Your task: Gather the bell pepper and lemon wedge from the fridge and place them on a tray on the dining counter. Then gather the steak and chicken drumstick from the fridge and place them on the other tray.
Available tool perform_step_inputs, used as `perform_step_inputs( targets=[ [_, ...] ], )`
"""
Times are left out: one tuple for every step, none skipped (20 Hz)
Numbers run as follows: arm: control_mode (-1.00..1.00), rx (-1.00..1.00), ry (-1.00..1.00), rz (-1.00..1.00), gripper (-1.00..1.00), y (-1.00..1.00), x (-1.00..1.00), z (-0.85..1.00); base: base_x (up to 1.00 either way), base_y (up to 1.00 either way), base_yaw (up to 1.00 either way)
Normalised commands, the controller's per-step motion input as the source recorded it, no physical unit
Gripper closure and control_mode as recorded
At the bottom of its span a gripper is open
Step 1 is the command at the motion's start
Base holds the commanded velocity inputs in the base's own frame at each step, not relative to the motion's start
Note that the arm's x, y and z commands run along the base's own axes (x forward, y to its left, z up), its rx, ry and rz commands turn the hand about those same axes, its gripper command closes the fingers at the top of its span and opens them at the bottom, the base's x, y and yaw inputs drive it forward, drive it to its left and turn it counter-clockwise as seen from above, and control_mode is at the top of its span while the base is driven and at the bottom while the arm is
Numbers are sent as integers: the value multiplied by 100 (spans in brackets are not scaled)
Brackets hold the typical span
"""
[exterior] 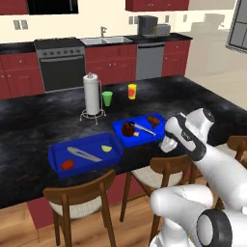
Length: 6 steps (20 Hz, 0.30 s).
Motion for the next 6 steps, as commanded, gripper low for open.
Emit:
perform_step_inputs(
  targets=[
    [-100, 17, -21, 0, -100, -52, -100, 9, 0, 0, 0],
    [-100, 20, -16, -1, -100, -61, -100, 9, 0, 0, 0],
    [-100, 22, -13, -1, -100, -68, -100, 10, 0, 0, 0],
    [-100, 23, -11, -1, -100, -70, -100, 8, 0, 0, 0],
    [-100, 23, -10, -1, -100, -76, -89, 10, 0, 0, 0],
    [-100, 25, -5, -2, -100, -84, -78, 11, 0, 0, 0]
  ],
)
